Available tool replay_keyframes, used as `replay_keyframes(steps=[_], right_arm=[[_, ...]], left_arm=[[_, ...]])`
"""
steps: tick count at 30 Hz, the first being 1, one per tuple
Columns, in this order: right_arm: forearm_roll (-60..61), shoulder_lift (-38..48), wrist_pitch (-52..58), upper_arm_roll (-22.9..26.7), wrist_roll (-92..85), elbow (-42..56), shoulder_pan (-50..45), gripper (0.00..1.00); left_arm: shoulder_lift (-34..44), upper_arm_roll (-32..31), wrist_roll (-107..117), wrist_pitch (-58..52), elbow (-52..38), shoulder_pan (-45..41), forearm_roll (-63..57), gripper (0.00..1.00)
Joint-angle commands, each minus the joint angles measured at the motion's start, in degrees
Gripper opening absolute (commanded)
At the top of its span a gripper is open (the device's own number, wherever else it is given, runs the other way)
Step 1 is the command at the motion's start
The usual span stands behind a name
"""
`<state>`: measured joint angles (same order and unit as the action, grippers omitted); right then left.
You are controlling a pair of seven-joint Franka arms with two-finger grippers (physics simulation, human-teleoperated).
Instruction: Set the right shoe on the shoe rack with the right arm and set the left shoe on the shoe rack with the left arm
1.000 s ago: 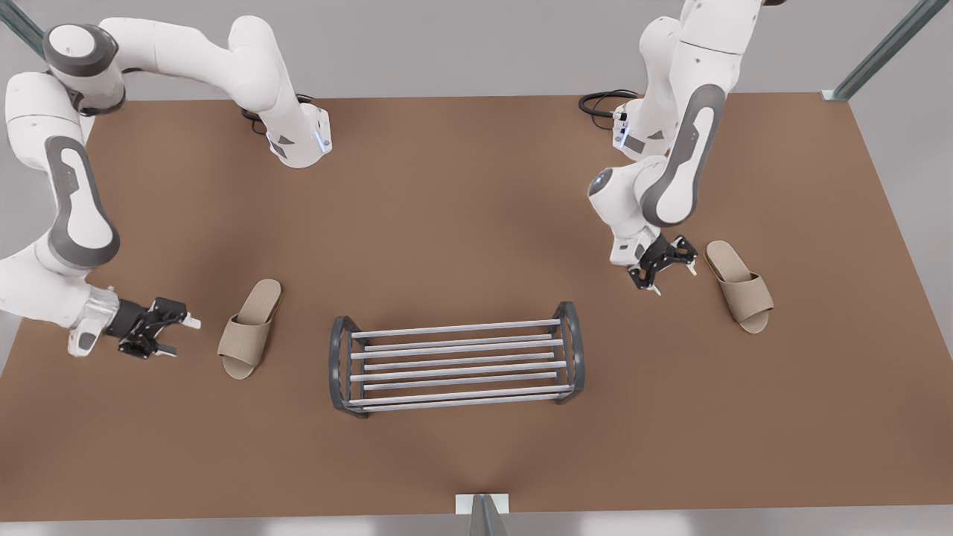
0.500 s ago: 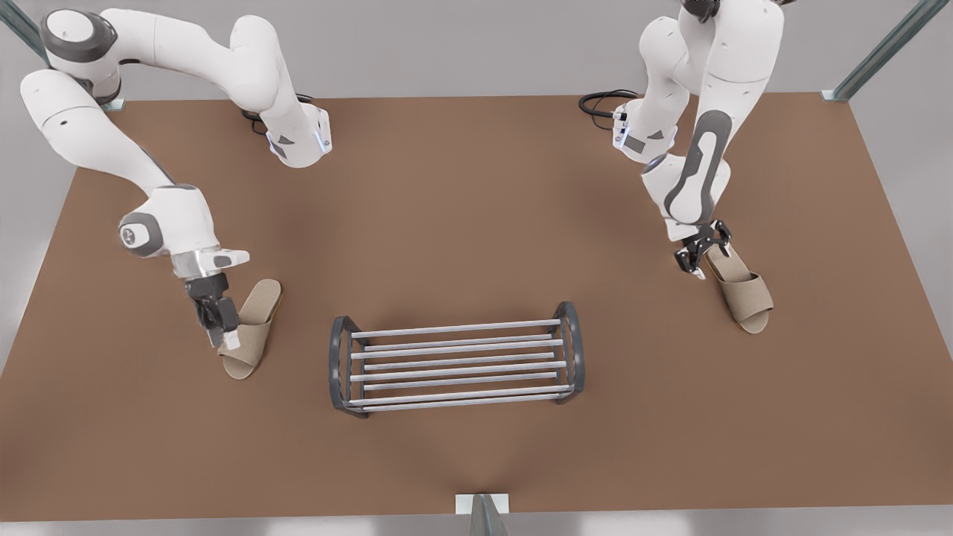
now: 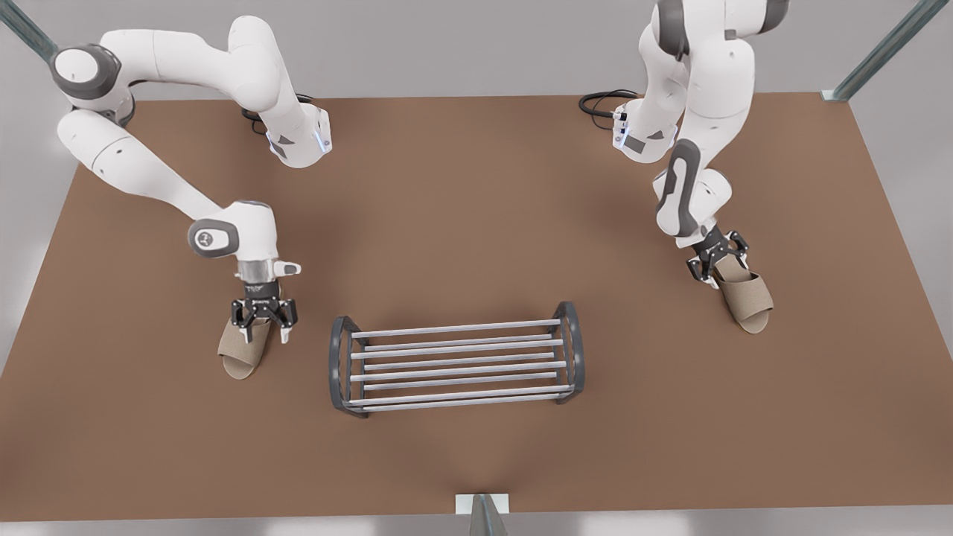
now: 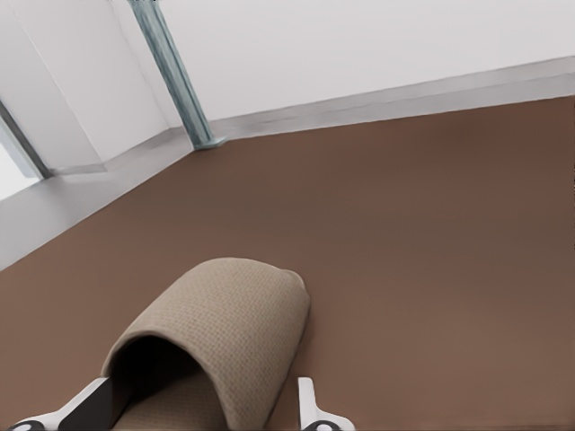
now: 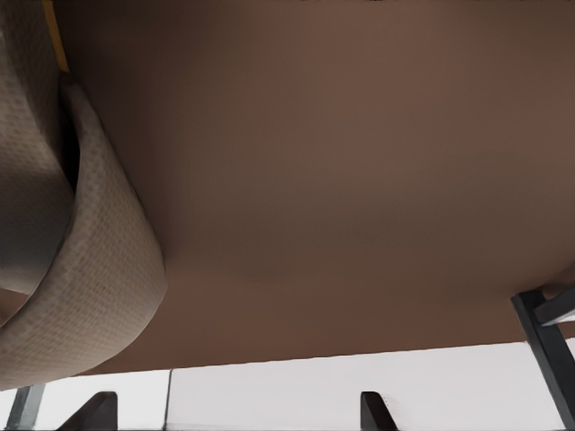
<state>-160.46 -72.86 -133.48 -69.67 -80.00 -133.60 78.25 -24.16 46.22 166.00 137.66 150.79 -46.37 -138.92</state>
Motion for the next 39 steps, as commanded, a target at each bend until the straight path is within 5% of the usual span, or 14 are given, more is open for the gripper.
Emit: replay_keyframes(steps=[1,7,12,20,39], right_arm=[[-3.8,-0.8,7.6,0.6,-13.9,0.0,0.5,1.0],[-4.3,-1.3,11.3,-1.8,-14.0,-1.0,0.4,1.0],[-4.2,-1.1,22.5,-7.7,-10.4,-14.2,8.4,1.0],[-6.5,-3.1,26.7,-0.4,-1.1,-15.6,7.2,1.0],[-7.6,-9.9,27.2,2.7,-1.1,-11.6,4.6,1.0]], left_arm=[[-0.9,-0.2,52.0,-1.0,-0.3,0.0,-0.9,1.0],[-4.8,-4.6,56.9,-1.3,-1.7,2.9,-1.1,1.0],[-4.9,-4.7,57.0,-1.3,-3.2,3.3,-1.4,1.0],[-5.6,-8.5,56.9,-1.2,-6.2,8.8,-3.6,1.0],[-9.9,-9.5,57.1,-1.2,-9.8,10.8,-4.3,1.0]])
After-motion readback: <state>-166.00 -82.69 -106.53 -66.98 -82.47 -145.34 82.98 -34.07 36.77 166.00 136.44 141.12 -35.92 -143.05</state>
